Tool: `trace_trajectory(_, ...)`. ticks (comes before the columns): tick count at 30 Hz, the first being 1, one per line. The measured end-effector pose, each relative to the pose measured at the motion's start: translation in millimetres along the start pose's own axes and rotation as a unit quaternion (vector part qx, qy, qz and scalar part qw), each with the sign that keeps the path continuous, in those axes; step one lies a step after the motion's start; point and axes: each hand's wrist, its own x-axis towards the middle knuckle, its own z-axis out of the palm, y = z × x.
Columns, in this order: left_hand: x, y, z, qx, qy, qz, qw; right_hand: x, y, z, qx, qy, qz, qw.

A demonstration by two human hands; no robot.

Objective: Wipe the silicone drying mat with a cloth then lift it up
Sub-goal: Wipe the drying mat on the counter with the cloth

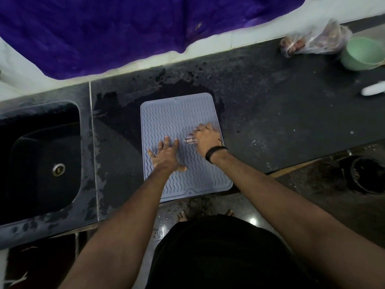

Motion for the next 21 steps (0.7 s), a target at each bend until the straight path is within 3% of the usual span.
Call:
trace_trajectory(10, 0, 1, -1, 0.010, -0.008, -0.009, 1.000, -33, 6, 21, -0.002, -0.060, -0.036, 0.998)
trace_trajectory(16, -3, 9, -14, 0.050, 0.012, -0.008, 0.999, 46, -18, -23, 0.052, 0.056, -0.030, 0.997)
trace_trajectory(21, 11, -1, -48, 0.066, 0.044, -0.022, 0.997, 83, -26, -4, 0.038, -0.054, 0.011, 0.998)
